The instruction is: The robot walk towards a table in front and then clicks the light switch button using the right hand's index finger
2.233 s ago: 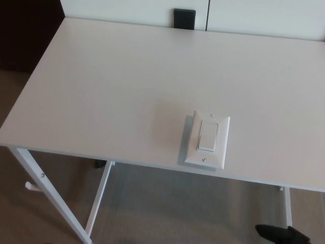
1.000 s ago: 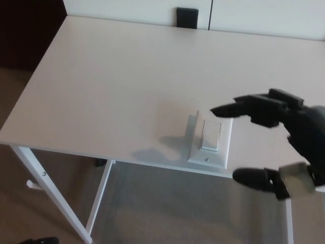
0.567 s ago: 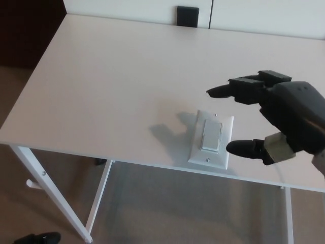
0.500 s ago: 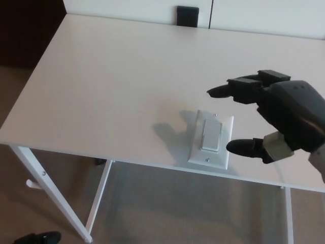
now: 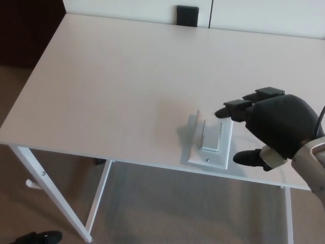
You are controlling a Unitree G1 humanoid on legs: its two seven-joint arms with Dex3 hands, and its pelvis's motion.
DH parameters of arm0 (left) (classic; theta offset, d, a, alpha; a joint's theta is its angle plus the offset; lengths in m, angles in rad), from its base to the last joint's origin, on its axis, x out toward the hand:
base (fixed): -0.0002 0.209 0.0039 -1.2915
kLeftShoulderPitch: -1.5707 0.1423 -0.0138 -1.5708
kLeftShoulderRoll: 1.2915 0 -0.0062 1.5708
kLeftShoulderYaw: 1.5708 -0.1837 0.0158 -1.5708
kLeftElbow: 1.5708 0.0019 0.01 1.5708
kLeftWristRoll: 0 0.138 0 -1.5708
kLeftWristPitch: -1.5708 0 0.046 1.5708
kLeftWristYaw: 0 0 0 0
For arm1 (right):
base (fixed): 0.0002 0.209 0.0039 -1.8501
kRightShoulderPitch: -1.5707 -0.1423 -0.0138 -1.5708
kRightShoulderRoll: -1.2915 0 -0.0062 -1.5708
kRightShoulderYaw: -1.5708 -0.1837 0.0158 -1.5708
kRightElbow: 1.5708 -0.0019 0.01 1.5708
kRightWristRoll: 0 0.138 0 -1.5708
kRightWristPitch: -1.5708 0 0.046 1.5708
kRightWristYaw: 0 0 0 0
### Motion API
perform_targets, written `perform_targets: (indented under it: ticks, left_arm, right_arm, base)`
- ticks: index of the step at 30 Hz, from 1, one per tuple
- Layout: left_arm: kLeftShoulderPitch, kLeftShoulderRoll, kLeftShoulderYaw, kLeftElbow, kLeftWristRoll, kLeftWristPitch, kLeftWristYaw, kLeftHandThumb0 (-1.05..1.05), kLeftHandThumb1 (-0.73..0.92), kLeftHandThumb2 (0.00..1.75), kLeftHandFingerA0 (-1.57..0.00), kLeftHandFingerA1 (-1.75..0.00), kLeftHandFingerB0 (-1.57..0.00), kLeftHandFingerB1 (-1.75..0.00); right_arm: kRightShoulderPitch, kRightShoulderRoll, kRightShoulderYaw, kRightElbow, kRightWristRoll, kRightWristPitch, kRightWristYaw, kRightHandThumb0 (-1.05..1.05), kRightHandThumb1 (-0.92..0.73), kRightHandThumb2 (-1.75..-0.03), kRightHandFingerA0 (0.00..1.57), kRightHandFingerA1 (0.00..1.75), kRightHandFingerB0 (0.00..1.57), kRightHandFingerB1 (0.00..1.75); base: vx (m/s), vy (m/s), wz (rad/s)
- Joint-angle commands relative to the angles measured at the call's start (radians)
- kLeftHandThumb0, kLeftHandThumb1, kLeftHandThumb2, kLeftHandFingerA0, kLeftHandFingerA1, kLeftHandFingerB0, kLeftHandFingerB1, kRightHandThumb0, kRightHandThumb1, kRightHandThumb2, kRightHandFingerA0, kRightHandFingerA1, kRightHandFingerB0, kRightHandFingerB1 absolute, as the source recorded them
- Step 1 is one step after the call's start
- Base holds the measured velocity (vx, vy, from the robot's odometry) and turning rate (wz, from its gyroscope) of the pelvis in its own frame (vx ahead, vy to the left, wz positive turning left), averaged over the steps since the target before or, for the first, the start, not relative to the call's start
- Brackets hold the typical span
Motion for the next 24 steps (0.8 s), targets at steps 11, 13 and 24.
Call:
perform_targets:
  ticks: [11, 13, 24]
  left_arm:
    - [0.003, 0.033, -0.011, -0.003, 0.046, -0.014, 0.014, -0.35, 0.65, 0.59, -0.52, -0.43, -0.46, -0.38]
    - [0.004, 0.034, -0.012, -0.001, 0.045, -0.017, 0.011, -0.35, 0.65, 0.59, -0.52, -0.43, -0.46, -0.38]
    - [-0.002, 0.042, -0.02, -0.022, 0.06, -0.005, 0.018, -0.4, 0.49, 0.83, -0.45, -0.55, -0.36, -0.49]
  right_arm:
    - [-0.006, -0.012, 0.053, 0.028, -0.206, 0.027, -0.02, -0.7, -0.59, -0.59, 0.31, 0.31, 0.49, 0.36]
    - [-0.003, -0.003, 0.055, 0.034, -0.203, 0.023, -0.023, -0.7, -0.59, -0.59, 0.31, 0.31, 0.49, 0.35]
    - [-0.017, 0.023, 0.084, 0.047, -0.239, 0.019, -0.001, -0.74, -0.57, -0.61, 0.31, 0.32, 0.47, 0.36]
  base:
    - [0.0, 0.0, 0.0]
    - [0.0, 0.0, 0.0]
    - [0.0, 0.0, 0.0]
